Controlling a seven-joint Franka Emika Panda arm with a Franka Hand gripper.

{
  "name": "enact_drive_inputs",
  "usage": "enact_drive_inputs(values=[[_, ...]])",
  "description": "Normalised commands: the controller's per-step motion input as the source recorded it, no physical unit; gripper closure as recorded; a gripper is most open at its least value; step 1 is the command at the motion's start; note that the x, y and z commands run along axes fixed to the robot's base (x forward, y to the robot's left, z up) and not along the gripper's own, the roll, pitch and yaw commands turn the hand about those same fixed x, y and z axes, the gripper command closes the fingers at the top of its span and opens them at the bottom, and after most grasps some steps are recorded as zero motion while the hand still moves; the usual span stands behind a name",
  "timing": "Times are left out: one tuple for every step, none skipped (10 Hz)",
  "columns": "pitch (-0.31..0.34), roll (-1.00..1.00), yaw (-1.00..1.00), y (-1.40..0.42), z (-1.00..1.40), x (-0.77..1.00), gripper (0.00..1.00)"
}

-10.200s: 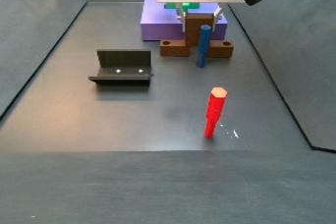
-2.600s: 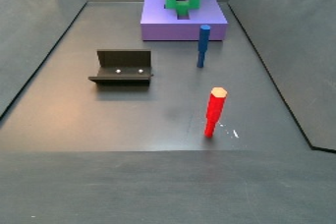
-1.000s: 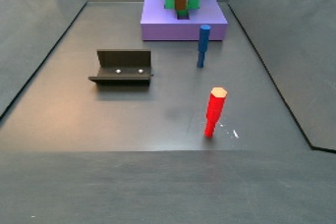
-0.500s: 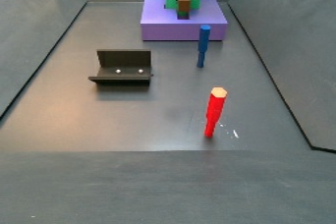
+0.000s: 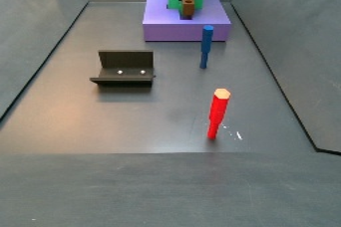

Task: Pick up the brown object. Move up. Move to above the board. Insert the brown object.
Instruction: Insert the brown object.

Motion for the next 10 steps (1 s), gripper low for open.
enact_drive_inputs(values=[[0.000, 0.07, 0.00, 0.00, -0.19, 0.03, 1.00], [0.000, 0.06, 0.00, 0.00, 0.00, 0.17, 1.00], [0.000, 0.05, 0.00, 0.00, 0.00, 0.19, 1.00], [0.000, 0.06, 0.00, 0.00, 0.00, 0.17, 1.00], [0.000, 0.06, 0.00, 0.00, -0.04, 0.16, 1.00], [0.000, 0.07, 0.00, 0.00, -0.11, 0.10, 1.00], [0.000, 0.09, 0.00, 0.00, -0.15, 0.03, 1.00], [0.000, 0.12, 0.00, 0.05, -0.17, 0.00, 1.00], [0.000, 0.15, 0.00, 0.06, -0.20, 0.00, 1.00], [0.000, 0.16, 0.00, 0.07, -0.23, 0.00, 1.00]])
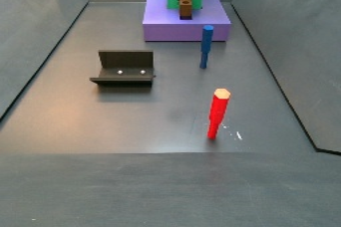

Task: Pick up the brown object. Move up. Move to above the board. Insert the brown object.
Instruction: Insert the brown object.

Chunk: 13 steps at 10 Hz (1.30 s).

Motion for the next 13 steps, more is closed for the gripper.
enact_drive_inputs(values=[[0.000, 0.23, 0.00, 0.01, -0.23, 0.02, 1.00], [0.000, 0.21, 0.00, 0.00, -0.21, 0.25, 1.00], [0.000, 0.18, 0.00, -0.01, -0.30, 0.18, 1.00], [0.000, 0.18, 0.00, 0.00, -0.41, 0.03, 1.00], [0.000, 0.12, 0.00, -0.04, -0.35, 0.00, 1.00], [-0.009, 0.01, 0.00, -0.17, -0.17, 0.00, 1.00], [-0.050, 0.01, 0.00, -0.11, -0.08, -0.28, 1.00], [-0.101, 0.05, 0.00, -0.13, -0.03, -0.46, 1.00], [-0.126, 0.01, 0.00, -0.17, -0.09, -0.37, 1.00], [-0.103, 0.03, 0.00, -0.08, -0.14, -0.32, 1.00], [-0.061, 0.01, 0.00, 0.00, -0.22, -0.05, 1.00], [0.000, 0.02, 0.00, 0.00, -0.33, 0.00, 1.00], [0.000, 0.09, 0.00, 0.00, -0.49, 0.01, 1.00]])
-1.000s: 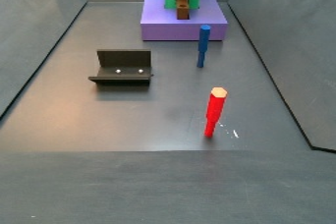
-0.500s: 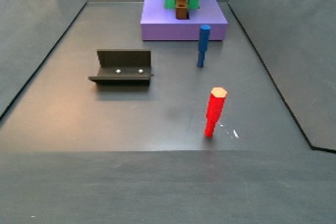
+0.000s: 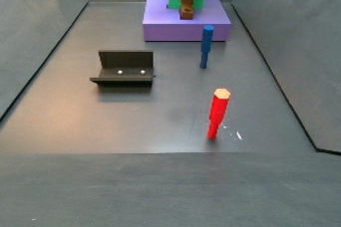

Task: Pick up the brown object. Move up. Move to above the board. Insert the brown object.
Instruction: Insert the brown object.

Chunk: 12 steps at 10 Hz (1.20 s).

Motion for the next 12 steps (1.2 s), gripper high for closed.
enact_drive_inputs(values=[[0.000, 0.12, 0.00, 0.00, -0.43, 0.06, 1.00], [0.043, 0.17, -0.03, 0.00, -0.21, 0.05, 1.00], [0.050, 0.21, -0.02, 0.00, -0.18, 0.00, 1.00], [0.053, 0.15, -0.16, 0.00, -0.32, 0.15, 1.00], [0.130, 0.16, -0.25, -0.01, -0.43, 0.23, 1.00], [0.239, 0.19, -0.29, -0.04, -0.37, 0.27, 1.00], [0.146, 0.13, -0.22, 0.00, -0.28, 0.18, 1.00], [0.106, 0.05, -0.07, 0.00, -0.11, 0.08, 1.00], [0.339, 0.04, -0.33, 0.00, -0.17, 0.38, 1.00], [0.349, 0.04, -0.38, 0.00, -0.20, 0.30, 1.00], [0.246, 0.06, -0.32, 0.00, -0.13, 0.25, 1.00], [0.306, 0.05, -0.40, 0.00, -0.23, 0.34, 1.00]])
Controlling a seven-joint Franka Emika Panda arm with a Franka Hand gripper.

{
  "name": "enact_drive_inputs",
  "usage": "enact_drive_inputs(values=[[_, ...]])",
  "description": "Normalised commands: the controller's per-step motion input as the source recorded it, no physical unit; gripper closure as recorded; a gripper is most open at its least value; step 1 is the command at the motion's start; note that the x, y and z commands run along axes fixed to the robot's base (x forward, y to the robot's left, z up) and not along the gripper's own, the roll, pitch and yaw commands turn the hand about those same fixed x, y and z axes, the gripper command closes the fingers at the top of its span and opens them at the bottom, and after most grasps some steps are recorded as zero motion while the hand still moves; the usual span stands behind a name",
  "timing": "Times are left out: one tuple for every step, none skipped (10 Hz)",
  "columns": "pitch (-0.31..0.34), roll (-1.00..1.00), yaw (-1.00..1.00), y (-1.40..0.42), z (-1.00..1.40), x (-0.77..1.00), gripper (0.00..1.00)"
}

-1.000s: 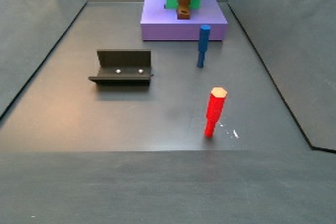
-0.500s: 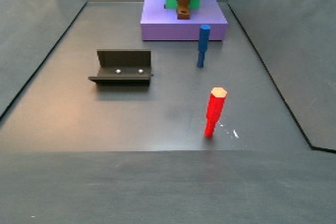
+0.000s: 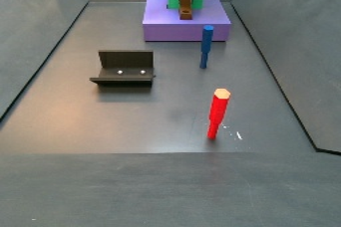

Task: Pick up the brown object. Move up. Move to above the board. Insert the brown object.
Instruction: Insert the brown object.

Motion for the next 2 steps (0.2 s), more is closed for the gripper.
enact_drive_inputs(values=[[0.280, 0.03, -0.40, 0.00, -0.18, 0.37, 1.00], [0.000, 0.00, 0.00, 0.00, 0.00, 0.00, 1.00]])
